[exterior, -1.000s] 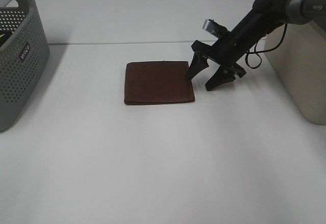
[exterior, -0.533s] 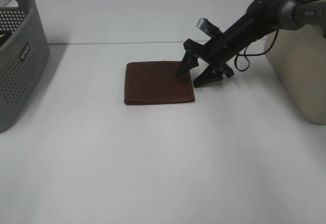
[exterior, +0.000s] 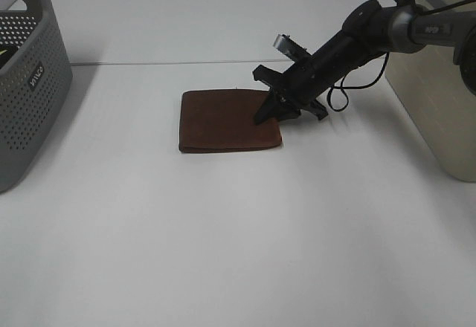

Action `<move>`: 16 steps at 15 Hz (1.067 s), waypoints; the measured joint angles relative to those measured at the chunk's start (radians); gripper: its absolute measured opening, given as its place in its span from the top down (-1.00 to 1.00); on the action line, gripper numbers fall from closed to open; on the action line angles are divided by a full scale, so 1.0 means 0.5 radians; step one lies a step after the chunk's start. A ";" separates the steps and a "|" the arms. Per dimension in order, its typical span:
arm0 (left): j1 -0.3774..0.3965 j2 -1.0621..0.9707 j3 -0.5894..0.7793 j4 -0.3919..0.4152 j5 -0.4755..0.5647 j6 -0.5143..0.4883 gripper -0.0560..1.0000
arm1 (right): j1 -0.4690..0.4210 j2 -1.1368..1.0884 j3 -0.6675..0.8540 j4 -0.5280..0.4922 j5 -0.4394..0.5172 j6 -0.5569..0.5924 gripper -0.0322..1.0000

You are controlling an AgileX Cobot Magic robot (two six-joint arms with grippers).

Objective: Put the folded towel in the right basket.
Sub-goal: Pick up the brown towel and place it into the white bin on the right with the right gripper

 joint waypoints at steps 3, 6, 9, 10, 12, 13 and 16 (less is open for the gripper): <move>0.000 0.000 0.000 0.000 0.000 0.000 -0.95 | 0.002 -0.010 0.000 -0.010 0.000 0.000 0.78; 0.000 0.000 0.000 0.000 0.000 0.000 -0.95 | 0.004 -0.174 0.004 -0.056 0.000 -0.008 0.78; 0.000 0.000 0.000 0.000 0.000 0.000 -0.95 | 0.004 -0.466 0.004 -0.142 0.022 -0.016 0.78; 0.000 0.000 0.000 0.000 0.000 0.000 -0.95 | 0.004 -0.666 0.004 -0.242 0.032 0.002 0.78; 0.000 0.000 0.000 0.000 0.000 0.000 -0.95 | -0.004 -0.864 0.004 -0.406 0.044 0.046 0.78; 0.000 0.000 0.000 0.000 0.000 0.000 -0.95 | -0.026 -0.970 0.004 -0.480 0.068 0.092 0.78; 0.000 0.000 0.000 0.000 0.000 0.000 -0.95 | -0.162 -1.174 0.004 -0.638 0.134 0.172 0.78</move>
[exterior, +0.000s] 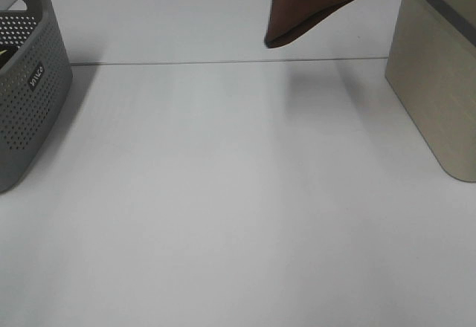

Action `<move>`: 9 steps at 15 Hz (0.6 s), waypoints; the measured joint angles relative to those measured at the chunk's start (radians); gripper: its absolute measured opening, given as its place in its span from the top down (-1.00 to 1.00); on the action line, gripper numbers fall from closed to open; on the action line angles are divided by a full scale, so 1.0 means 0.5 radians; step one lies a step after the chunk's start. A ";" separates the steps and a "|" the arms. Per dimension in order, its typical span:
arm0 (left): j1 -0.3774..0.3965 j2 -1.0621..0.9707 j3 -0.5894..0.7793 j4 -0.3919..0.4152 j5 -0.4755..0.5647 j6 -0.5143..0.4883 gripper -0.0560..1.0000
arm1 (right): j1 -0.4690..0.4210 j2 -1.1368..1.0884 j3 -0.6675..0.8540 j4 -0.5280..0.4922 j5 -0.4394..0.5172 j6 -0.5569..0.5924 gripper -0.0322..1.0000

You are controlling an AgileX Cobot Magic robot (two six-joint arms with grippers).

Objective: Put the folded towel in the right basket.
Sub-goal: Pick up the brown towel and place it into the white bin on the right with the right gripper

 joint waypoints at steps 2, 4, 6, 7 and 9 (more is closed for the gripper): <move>0.000 0.000 0.000 0.000 0.000 0.000 -0.95 | -0.200 -0.144 0.000 -0.072 0.060 0.038 0.78; 0.000 0.000 0.000 0.000 0.000 0.000 -0.95 | -0.404 -0.248 0.000 -0.100 0.090 0.042 0.78; 0.000 0.000 0.000 0.000 0.000 0.000 -0.95 | -0.610 -0.322 0.000 -0.102 0.108 0.074 0.78; 0.000 0.000 0.000 0.000 0.000 0.000 -0.95 | -0.706 -0.340 0.000 -0.102 0.118 0.100 0.78; 0.000 0.000 0.000 0.000 0.000 0.000 -0.95 | -0.840 -0.342 0.000 -0.106 0.140 0.136 0.78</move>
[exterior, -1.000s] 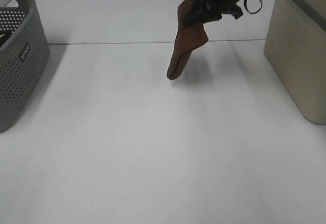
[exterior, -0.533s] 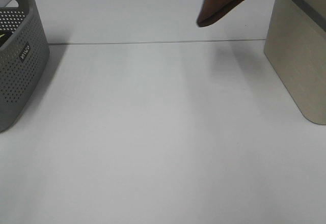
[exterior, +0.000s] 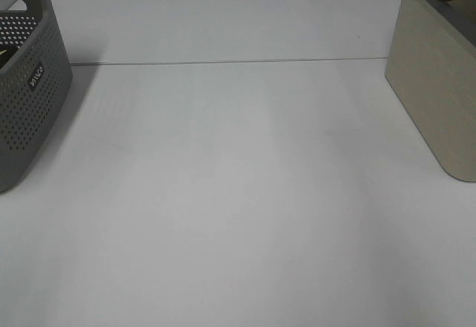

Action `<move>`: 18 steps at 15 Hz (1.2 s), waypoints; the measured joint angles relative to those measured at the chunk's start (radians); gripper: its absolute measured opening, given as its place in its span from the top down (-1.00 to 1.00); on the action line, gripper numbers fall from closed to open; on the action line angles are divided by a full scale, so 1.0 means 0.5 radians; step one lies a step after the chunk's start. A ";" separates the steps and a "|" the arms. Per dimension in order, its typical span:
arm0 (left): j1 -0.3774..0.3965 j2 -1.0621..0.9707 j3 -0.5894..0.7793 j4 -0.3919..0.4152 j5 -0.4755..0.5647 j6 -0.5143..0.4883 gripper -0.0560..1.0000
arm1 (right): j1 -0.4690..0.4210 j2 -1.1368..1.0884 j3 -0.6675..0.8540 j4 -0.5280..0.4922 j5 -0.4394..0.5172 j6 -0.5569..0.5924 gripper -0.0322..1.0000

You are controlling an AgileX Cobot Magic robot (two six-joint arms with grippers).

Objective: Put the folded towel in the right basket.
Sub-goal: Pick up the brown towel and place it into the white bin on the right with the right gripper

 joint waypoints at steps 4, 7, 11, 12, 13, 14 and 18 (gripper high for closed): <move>0.000 0.000 0.000 0.000 0.000 0.000 -0.95 | -0.082 0.086 0.000 -0.212 0.014 0.006 0.78; 0.000 0.000 0.000 0.000 0.000 0.000 -0.95 | -0.082 0.236 0.000 -0.222 0.070 0.052 0.78; 0.000 0.000 0.000 0.000 0.000 0.000 -0.95 | -0.082 0.416 0.000 -0.238 0.150 0.166 0.49; 0.000 0.000 0.000 0.000 0.000 0.000 -0.95 | -0.082 0.434 0.000 -0.238 0.150 0.170 0.38; 0.000 0.000 0.000 0.000 0.000 0.000 -0.95 | -0.082 0.438 0.000 -0.238 0.150 0.174 0.17; 0.000 0.000 0.000 0.000 0.000 0.000 -0.95 | -0.082 0.438 0.000 -0.238 0.150 0.190 -0.04; 0.000 0.000 0.000 0.000 0.000 0.000 -0.95 | -0.074 0.410 0.000 -0.194 0.150 0.222 -0.35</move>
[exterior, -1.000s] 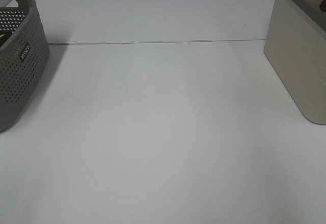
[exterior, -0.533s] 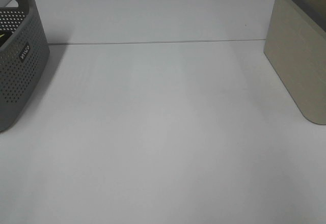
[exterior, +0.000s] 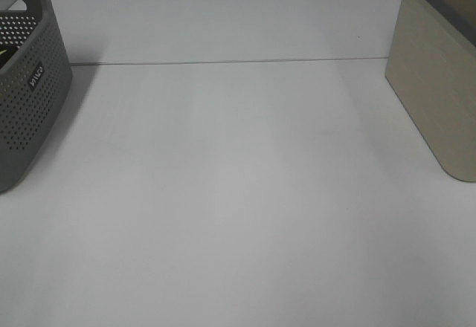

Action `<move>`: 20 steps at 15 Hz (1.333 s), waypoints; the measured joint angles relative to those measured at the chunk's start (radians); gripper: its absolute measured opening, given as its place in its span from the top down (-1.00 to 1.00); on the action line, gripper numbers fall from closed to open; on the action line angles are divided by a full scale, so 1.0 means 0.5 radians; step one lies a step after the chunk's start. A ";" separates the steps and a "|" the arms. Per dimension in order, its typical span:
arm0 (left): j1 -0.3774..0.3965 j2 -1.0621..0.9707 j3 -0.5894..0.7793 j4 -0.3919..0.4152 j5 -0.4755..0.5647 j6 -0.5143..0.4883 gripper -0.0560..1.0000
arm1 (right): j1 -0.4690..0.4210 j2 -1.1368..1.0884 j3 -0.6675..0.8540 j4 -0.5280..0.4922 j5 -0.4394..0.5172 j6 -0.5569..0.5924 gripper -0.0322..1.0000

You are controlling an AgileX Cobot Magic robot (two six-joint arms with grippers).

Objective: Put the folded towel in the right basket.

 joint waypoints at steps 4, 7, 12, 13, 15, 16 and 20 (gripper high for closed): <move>0.000 0.000 0.000 0.000 0.000 0.000 -0.95 | 0.206 -0.142 0.000 -0.030 0.002 -0.002 -0.35; 0.000 0.000 0.000 0.000 0.000 0.000 -0.95 | 0.418 -0.256 0.000 -0.170 0.002 0.002 -0.35; 0.000 0.000 0.000 0.000 0.000 0.000 -0.95 | 0.550 -0.668 0.270 -0.290 0.002 0.070 -0.35; 0.000 0.000 0.000 0.000 0.000 0.000 -0.95 | 0.550 -0.780 0.400 -0.314 0.002 0.078 -0.35; 0.000 0.000 0.000 0.000 0.000 0.000 -0.95 | 0.550 -1.042 0.736 -0.322 0.002 0.084 -0.35; 0.000 0.000 0.000 0.000 0.000 0.000 -0.95 | 0.550 -1.246 1.022 -0.324 0.000 0.084 -0.35; 0.000 0.000 0.000 0.000 0.000 0.000 -0.95 | 0.550 -1.792 1.836 -0.328 0.000 0.090 -0.35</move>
